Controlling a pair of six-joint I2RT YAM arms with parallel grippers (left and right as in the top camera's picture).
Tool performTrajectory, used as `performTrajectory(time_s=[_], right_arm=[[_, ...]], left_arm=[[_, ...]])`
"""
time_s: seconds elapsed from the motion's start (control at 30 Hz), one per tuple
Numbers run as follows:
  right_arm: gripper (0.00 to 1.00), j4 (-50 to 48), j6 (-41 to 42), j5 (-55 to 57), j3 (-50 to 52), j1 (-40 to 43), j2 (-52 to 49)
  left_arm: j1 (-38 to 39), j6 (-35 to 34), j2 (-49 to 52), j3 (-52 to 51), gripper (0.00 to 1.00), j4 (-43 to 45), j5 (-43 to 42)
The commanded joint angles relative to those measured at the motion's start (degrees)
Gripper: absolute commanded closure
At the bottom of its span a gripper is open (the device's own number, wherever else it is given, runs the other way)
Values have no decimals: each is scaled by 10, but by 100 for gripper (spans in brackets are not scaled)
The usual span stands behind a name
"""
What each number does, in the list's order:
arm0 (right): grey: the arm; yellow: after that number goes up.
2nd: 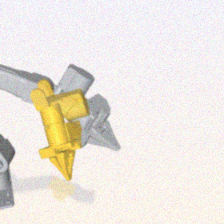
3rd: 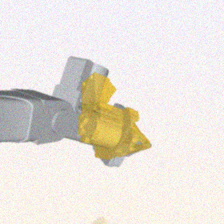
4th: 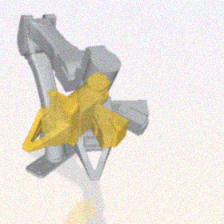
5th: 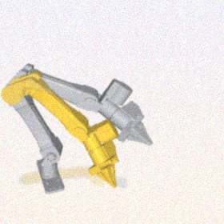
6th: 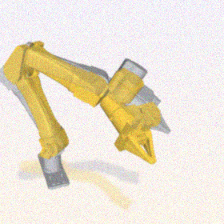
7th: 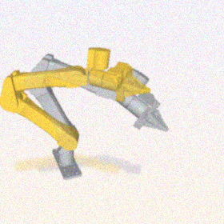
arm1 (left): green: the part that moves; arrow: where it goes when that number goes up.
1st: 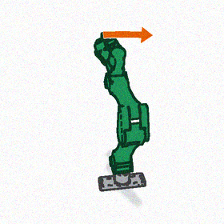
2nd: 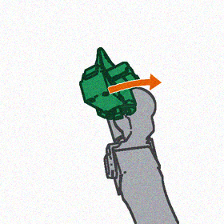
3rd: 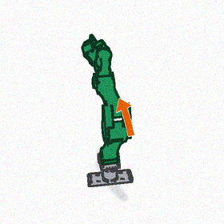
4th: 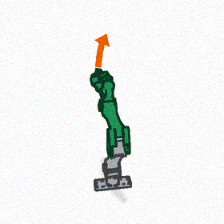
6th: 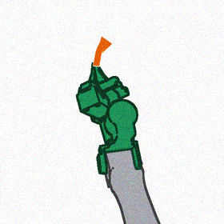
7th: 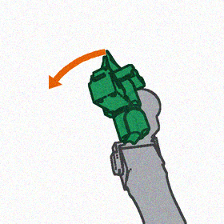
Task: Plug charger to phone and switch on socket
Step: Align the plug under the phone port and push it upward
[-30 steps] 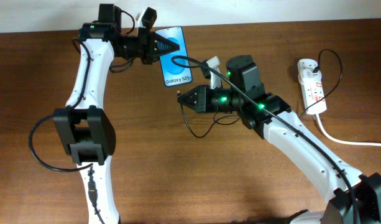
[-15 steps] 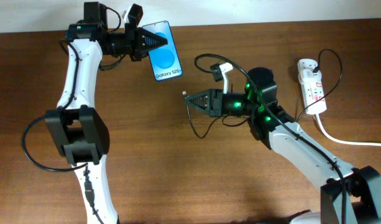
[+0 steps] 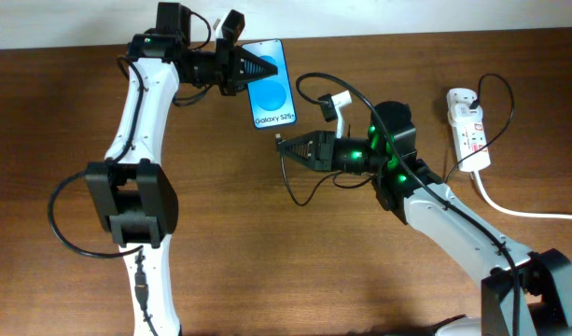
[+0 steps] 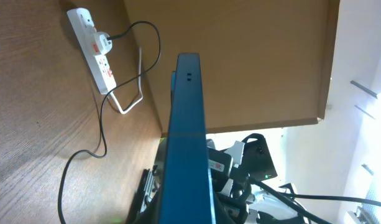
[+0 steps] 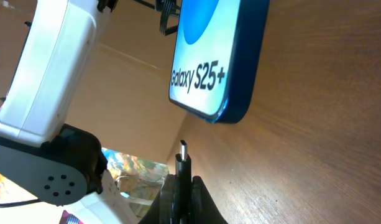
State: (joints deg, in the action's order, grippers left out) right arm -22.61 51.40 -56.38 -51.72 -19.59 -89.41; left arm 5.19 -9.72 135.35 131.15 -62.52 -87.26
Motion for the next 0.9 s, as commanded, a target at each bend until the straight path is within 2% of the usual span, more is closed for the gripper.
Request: performTrajectory(time_s=[0.0, 0.6, 0.87], right_arm=[[96, -4, 6, 20, 1, -2, 5], [96, -23, 42, 24, 1, -2, 5], [96, -23, 47, 31, 1, -2, 5]], left_arm=[[-1, -3, -5, 7, 100, -1, -29], [1, -6, -5, 7, 100, -1, -29], [1, -27, -5, 7, 100, -1, -29]])
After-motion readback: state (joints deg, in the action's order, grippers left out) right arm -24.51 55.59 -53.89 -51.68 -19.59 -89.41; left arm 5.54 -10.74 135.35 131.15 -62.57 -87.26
